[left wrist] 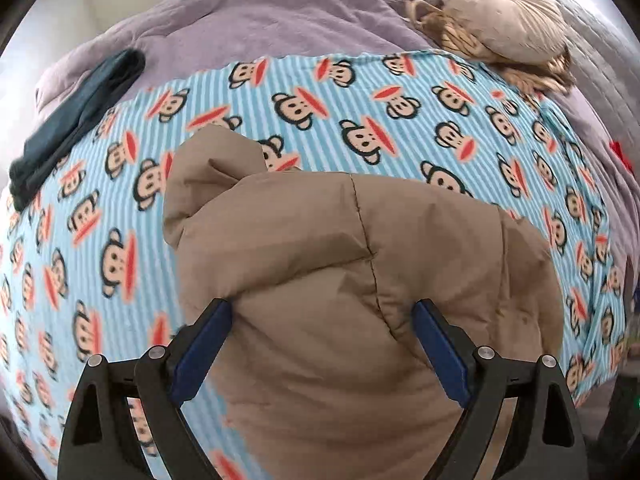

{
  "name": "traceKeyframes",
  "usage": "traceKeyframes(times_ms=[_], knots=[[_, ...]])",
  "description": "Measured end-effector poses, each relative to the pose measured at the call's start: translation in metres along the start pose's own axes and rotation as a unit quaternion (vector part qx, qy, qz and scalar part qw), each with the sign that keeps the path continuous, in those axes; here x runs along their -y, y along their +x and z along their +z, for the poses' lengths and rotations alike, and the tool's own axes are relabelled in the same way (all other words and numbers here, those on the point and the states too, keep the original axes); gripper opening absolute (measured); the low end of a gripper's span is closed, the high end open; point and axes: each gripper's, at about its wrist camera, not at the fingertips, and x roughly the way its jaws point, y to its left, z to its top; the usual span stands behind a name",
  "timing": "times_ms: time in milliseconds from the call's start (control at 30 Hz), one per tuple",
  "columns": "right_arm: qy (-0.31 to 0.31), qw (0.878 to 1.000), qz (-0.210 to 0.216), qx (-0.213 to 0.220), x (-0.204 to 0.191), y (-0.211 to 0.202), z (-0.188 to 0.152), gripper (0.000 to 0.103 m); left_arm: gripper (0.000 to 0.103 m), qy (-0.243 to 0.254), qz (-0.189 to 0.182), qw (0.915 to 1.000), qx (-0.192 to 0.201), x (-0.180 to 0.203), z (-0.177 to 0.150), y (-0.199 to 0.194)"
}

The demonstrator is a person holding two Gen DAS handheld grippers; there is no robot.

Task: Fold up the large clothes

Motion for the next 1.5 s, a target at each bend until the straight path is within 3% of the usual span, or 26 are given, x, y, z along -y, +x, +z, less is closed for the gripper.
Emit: traceKeyframes(times_ms=[200, 400, 467, 567, 667, 767, 1000, 1167, 1500], knots=[[0.012, 1.0, -0.015, -0.009, 0.017, 0.01, -0.005, 0.018, 0.092, 0.055, 0.03, 0.998, 0.0, 0.052, 0.01, 0.031], [0.046, 0.998, 0.006, -0.041, 0.046, 0.013, 0.003, 0.024, 0.092, 0.089, 0.069, 0.9936, 0.004, 0.085, 0.009, 0.047], [0.04, 0.998, -0.003, -0.04, 0.046, 0.001, 0.006, 0.027, 0.092, 0.084, 0.07, 0.9941, 0.001, 0.082, 0.009, 0.048], [0.01, 1.0, -0.019, -0.006, 0.041, -0.034, 0.011, 0.027, 0.092, 0.081, 0.069, 0.9943, -0.002, 0.08, 0.01, 0.048], [-0.046, 0.997, -0.049, 0.044, 0.022, -0.066, 0.015, 0.029, 0.092, 0.079, 0.071, 0.9944, 0.0, 0.079, 0.009, 0.048], [-0.101, 0.992, -0.043, 0.065, -0.004, -0.077, 0.026, 0.029, 0.093, 0.079, 0.075, 0.9941, 0.001, 0.079, 0.008, 0.047], [-0.177, 0.983, -0.053, 0.021, -0.04, -0.038, 0.029, 0.029, 0.093, 0.064, 0.078, 0.9948, -0.004, 0.067, 0.004, 0.028], [-0.175, 0.982, -0.077, -0.015, -0.037, -0.013, 0.025, 0.029, 0.093, 0.038, 0.064, 0.9972, -0.008, 0.042, -0.013, 0.003], [-0.172, 0.981, -0.081, -0.031, -0.03, -0.001, 0.028, 0.03, 0.093, 0.02, 0.067, 0.9974, -0.017, 0.014, -0.047, -0.02]])
